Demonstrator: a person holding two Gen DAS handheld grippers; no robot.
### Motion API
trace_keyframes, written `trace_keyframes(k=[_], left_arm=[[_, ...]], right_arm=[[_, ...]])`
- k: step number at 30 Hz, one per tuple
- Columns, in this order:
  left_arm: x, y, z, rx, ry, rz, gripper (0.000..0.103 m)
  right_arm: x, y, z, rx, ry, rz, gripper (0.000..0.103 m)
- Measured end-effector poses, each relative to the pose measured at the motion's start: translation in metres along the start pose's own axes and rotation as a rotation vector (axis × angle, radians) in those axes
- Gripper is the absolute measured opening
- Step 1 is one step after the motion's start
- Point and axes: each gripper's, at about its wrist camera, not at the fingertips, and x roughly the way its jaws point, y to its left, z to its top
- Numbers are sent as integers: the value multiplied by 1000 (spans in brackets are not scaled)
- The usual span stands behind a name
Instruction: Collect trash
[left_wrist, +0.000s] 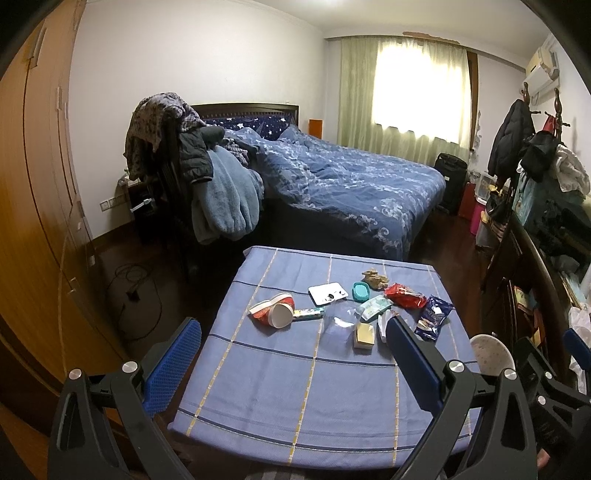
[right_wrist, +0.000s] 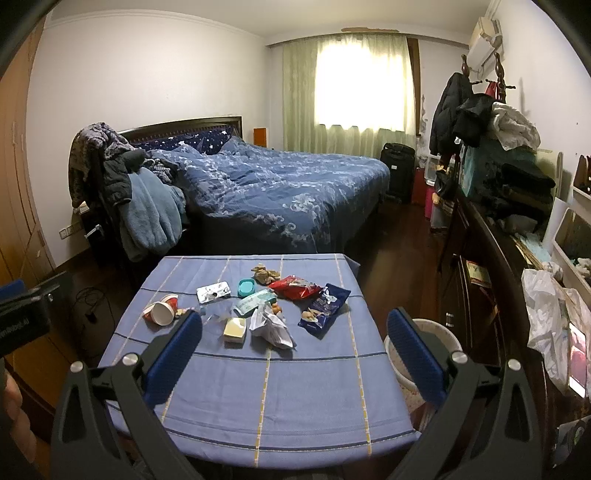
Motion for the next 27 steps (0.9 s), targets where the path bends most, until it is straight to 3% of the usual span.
trace_keyframes(k=[4, 7, 10, 16, 27], left_arm=[[18, 3, -11, -1, 38, -20, 100], [45, 12, -20, -35, 119, -82, 100], [79, 15, -25, -52, 195, -97, 100], [155, 15, -33, -11, 307, -47, 100], [306, 34, -21, -8, 466, 135, 99]], right_arm=[[11, 2, -15, -1, 17, 4, 100], [25, 3, -22, -6, 45, 9, 100], [46, 3, -27, -17, 77, 9, 100], [93, 7, -37, -31, 154, 23, 100], [174, 21, -42, -55, 257, 74, 100]])
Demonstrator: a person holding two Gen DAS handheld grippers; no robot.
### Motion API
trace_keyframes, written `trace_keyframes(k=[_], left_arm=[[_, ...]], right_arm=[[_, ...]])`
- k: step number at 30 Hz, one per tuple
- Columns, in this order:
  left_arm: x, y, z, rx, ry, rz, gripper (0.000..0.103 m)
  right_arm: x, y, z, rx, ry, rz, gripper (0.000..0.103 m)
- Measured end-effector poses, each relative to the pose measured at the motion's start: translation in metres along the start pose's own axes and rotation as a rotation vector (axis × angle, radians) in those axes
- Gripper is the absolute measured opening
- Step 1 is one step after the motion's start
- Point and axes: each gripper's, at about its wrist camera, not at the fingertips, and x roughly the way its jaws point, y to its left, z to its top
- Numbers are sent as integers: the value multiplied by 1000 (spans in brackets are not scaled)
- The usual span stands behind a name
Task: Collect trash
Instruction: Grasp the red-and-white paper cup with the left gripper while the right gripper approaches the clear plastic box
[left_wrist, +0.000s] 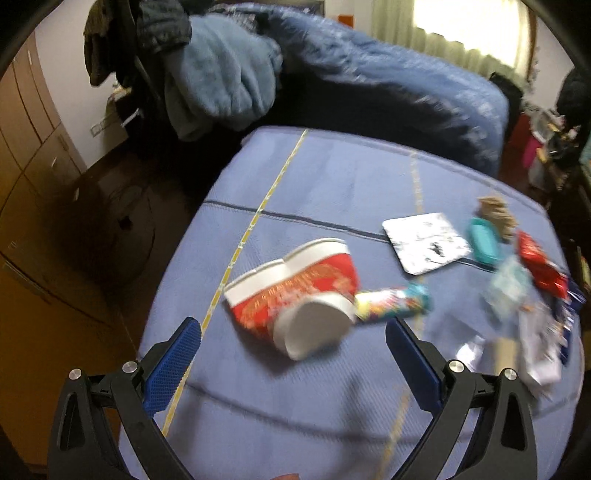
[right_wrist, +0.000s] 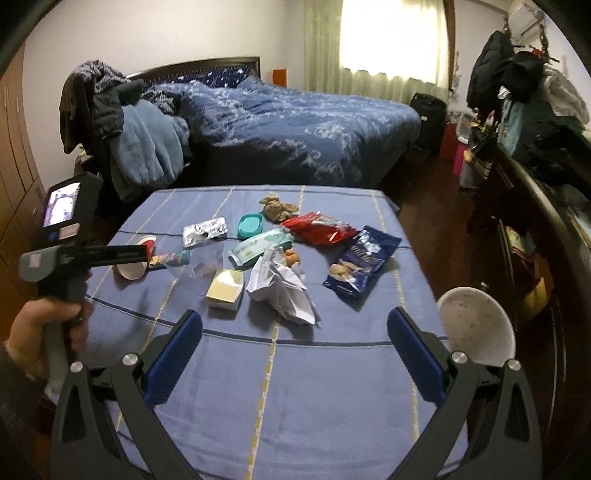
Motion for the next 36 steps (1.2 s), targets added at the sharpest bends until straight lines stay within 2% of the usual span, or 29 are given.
trace_keyframes(k=[3, 8, 10, 20, 22, 24, 30, 36], left_arm=[[24, 4, 6, -27, 35, 16, 99], [35, 10, 13, -68, 33, -29, 100], [36, 10, 16, -74, 23, -53, 94], [39, 4, 18, -61, -54, -88, 92], [37, 8, 17, -76, -60, -106, 92], [35, 13, 17, -90, -67, -105, 92], [19, 33, 14, -110, -113, -71, 92], [3, 60, 12, -140, -145, -43, 92]], right_arm=[[18, 4, 7, -7, 24, 21, 100], [37, 7, 17, -15, 35, 25, 100], [46, 7, 21, -8, 46, 33, 100], [86, 4, 28, 36, 107, 86, 100], [95, 9, 31, 25, 121, 99, 96], [100, 18, 35, 12, 132, 129, 94], [116, 71, 56, -98, 105, 201, 95], [148, 110, 62, -201, 133, 190, 99]])
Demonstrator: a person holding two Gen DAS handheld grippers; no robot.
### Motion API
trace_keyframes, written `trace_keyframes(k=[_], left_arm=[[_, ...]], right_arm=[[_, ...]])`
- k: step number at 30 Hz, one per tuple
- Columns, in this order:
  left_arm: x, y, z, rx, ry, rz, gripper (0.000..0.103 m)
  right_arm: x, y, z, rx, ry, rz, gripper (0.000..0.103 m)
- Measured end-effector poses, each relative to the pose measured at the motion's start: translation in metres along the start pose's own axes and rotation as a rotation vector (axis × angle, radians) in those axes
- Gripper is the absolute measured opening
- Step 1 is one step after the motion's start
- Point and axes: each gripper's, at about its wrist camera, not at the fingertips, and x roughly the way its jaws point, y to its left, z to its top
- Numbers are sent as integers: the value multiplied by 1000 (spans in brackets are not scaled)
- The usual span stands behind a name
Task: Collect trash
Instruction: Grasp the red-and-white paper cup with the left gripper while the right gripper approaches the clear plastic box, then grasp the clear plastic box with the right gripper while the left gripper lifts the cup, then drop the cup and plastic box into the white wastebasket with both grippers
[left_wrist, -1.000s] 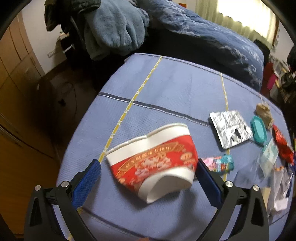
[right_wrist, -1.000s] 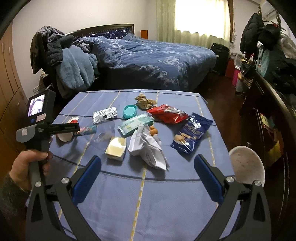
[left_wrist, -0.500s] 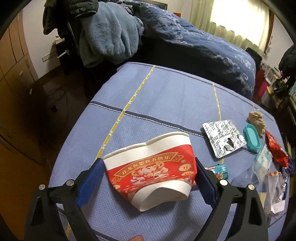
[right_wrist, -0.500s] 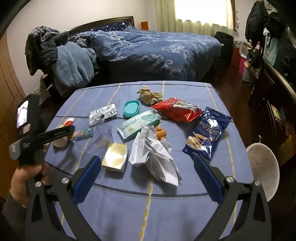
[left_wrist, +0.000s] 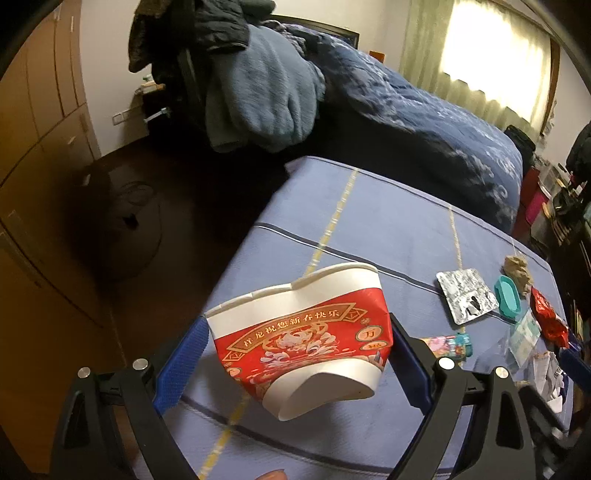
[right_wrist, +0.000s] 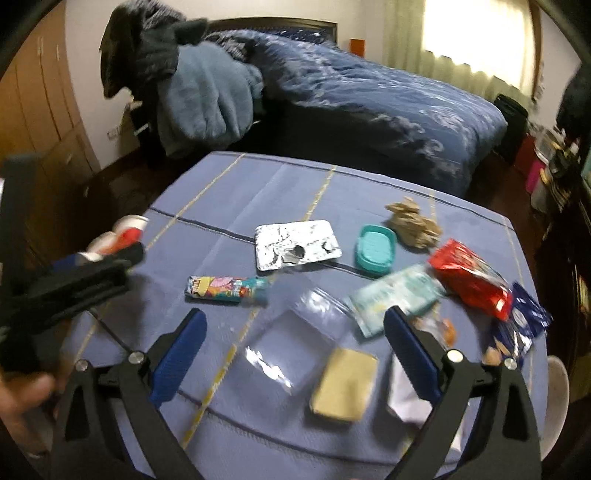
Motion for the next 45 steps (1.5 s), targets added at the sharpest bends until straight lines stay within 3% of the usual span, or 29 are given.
trace_keyframes(k=[6, 8, 9, 14, 20, 25, 28, 33, 39, 45], left_arm=[[-4, 9, -1, 9, -6, 7, 93], [-5, 10, -4, 11, -9, 3, 93], [-5, 10, -5, 11, -8, 2, 93], [-6, 10, -7, 8, -3, -4, 93], [-23, 4, -7, 28, -21, -23, 93], [-48, -22, -7, 84, -47, -67, 93], [-63, -51, -12, 129, -56, -117, 93], [-87, -123, -27, 255, -62, -230, 93], [-109, -235, -60, 435, -35, -399, 93], [-120, -349, -99, 595, 18, -556, 93]], right_arm=[[28, 10, 2, -49, 42, -16, 100], [33, 11, 1, -43, 60, 2, 94], [35, 11, 1, -39, 66, 0, 82], [30, 8, 5, -27, 47, 14, 63], [8, 2, 4, 7, 16, 46, 61], [-36, -20, -9, 55, -42, 45, 61], [-59, -46, -25, 114, -53, 37, 61], [-105, -104, -62, 215, -91, -56, 62], [-154, -192, -119, 385, -109, -171, 62], [-186, -272, -167, 512, -125, -342, 64]])
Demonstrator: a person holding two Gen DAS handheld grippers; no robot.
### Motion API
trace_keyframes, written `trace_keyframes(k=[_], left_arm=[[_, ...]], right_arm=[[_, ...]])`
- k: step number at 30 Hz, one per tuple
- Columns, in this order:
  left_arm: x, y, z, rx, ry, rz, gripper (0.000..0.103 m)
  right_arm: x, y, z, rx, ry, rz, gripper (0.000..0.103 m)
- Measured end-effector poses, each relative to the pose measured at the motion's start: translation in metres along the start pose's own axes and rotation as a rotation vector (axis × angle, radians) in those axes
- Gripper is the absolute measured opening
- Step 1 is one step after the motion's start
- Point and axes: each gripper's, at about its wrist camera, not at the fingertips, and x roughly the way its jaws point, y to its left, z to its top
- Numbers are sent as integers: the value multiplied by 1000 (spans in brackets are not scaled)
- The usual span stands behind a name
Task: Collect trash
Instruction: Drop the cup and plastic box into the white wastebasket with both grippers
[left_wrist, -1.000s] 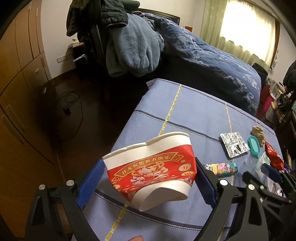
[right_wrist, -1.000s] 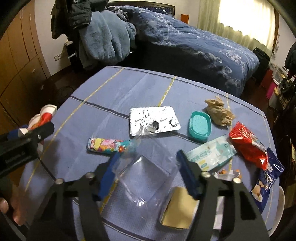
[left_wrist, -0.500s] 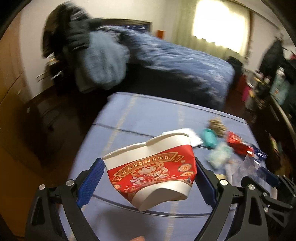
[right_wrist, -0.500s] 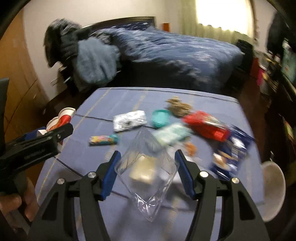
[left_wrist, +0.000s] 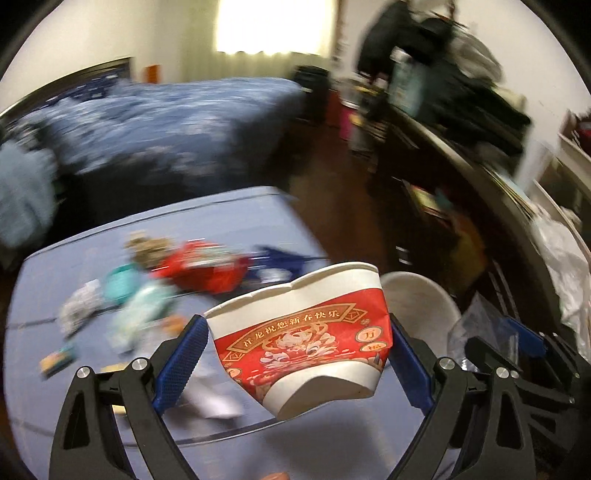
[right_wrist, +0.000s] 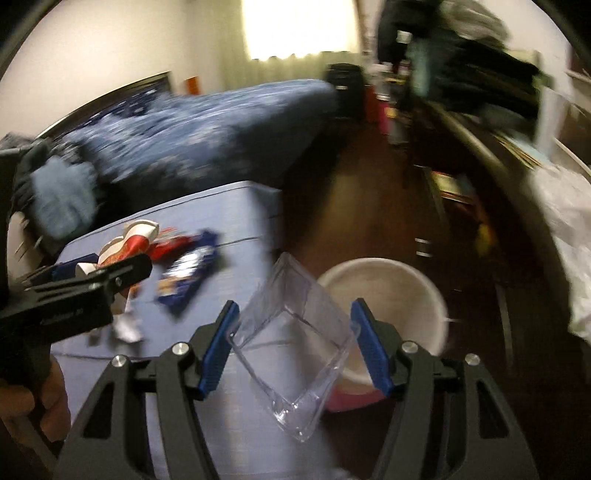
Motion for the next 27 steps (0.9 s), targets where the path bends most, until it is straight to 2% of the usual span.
trace_keyframes(k=[4, 9, 11, 13, 16, 20, 24, 27], left_arm=[[34, -53, 22, 52, 37, -84, 93], [63, -113, 38, 133, 53, -122, 93], [80, -127, 42, 146, 79, -142, 93], [96, -139, 43, 150, 110, -154, 93], [121, -151, 45, 146, 167, -169, 96], [133, -156, 46, 134, 186, -171, 98], [124, -150, 48, 106, 157, -164, 99], [115, -141, 47, 101, 136, -130, 99]], right_arm=[[14, -53, 2, 69, -9, -67, 64], [44, -98, 0, 128, -5, -99, 64], [57, -108, -3, 130, -2, -115, 66], [69, -119, -8, 124, -6, -118, 72], [86, -120, -15, 90, -8, -136, 79], [105, -123, -20, 84, 21, -142, 80], [107, -122, -27, 92, 25, -136, 82], [108, -121, -25, 98, 23, -130, 83]])
